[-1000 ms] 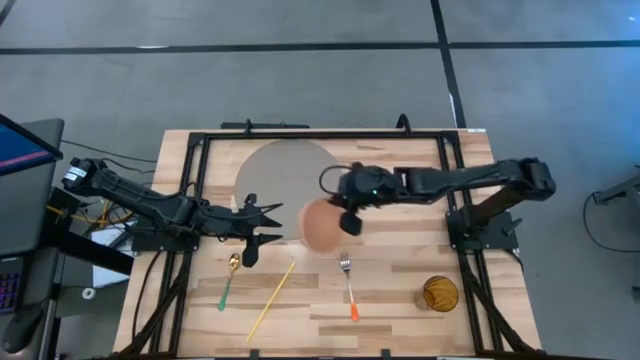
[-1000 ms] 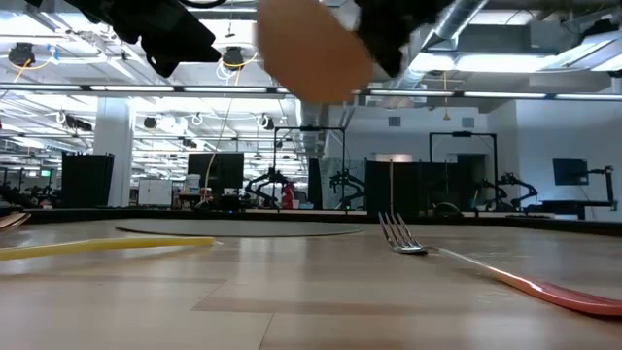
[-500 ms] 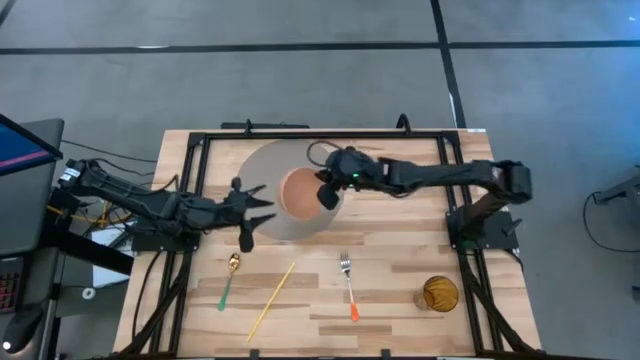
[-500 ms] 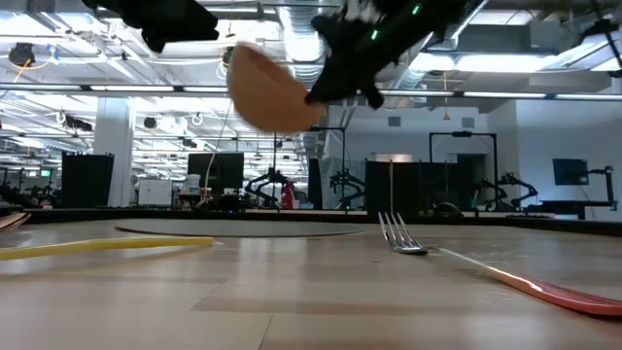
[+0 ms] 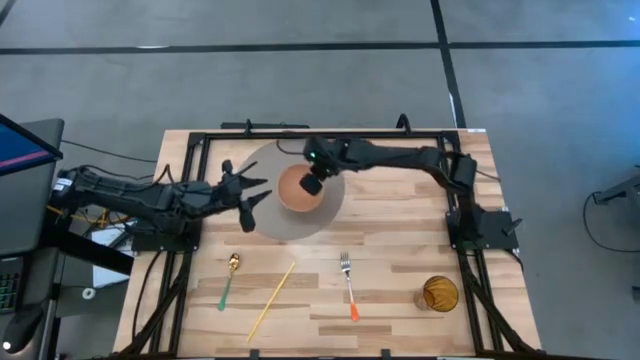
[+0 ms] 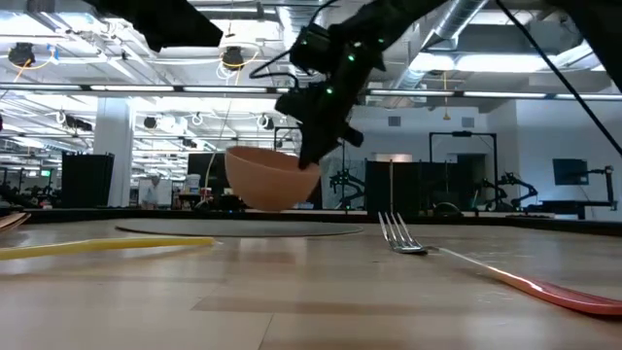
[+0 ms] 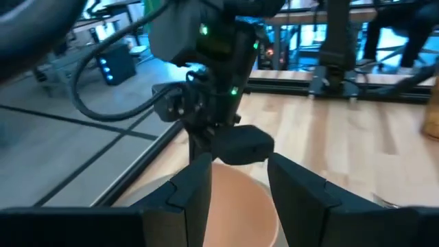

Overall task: Pick & Place Utensil
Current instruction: Put the orange bowl on the center of the gray mat

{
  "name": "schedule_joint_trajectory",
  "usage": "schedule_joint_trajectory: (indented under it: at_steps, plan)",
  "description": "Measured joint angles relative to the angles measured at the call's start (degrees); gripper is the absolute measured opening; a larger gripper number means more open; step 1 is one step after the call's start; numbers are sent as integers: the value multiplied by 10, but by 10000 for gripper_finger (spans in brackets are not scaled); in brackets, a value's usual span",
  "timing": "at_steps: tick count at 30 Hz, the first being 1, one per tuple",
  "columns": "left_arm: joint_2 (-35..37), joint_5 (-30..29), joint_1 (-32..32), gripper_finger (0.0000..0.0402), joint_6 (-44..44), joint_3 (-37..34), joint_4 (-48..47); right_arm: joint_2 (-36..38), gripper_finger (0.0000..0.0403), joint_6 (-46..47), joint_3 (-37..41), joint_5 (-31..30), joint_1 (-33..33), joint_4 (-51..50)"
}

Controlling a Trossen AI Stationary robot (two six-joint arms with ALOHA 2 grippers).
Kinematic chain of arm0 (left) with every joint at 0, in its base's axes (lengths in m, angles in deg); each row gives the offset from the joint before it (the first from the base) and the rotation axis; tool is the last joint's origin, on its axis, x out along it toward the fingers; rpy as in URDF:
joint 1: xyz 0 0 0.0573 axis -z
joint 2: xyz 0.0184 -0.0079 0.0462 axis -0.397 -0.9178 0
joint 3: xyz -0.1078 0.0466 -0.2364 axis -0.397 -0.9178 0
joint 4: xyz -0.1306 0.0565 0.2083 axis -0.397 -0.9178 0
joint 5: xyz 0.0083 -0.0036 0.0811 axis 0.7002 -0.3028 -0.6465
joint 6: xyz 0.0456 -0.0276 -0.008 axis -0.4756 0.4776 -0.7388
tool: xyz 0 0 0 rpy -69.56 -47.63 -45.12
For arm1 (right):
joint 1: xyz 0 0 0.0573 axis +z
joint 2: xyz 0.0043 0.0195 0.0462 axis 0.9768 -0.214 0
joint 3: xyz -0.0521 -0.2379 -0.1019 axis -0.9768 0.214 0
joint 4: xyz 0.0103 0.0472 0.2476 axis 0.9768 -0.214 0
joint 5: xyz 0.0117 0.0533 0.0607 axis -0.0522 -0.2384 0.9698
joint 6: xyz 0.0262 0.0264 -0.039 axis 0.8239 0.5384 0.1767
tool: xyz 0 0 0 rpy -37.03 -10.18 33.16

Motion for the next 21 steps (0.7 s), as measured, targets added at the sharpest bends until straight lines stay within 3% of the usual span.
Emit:
schedule_joint_trajectory:
  at_steps: [4,10,21]
  plan:
    - [0,0,-23,145,0,0,-3,-46,10,-20,-87,33,-32,-68]
    - [0,1,-45,145,0,0,-33,-86,10,-44,-152,129,-52,-133]
    - [0,1,-59,145,0,0,-57,-96,11,-62,-162,133,-46,-156]
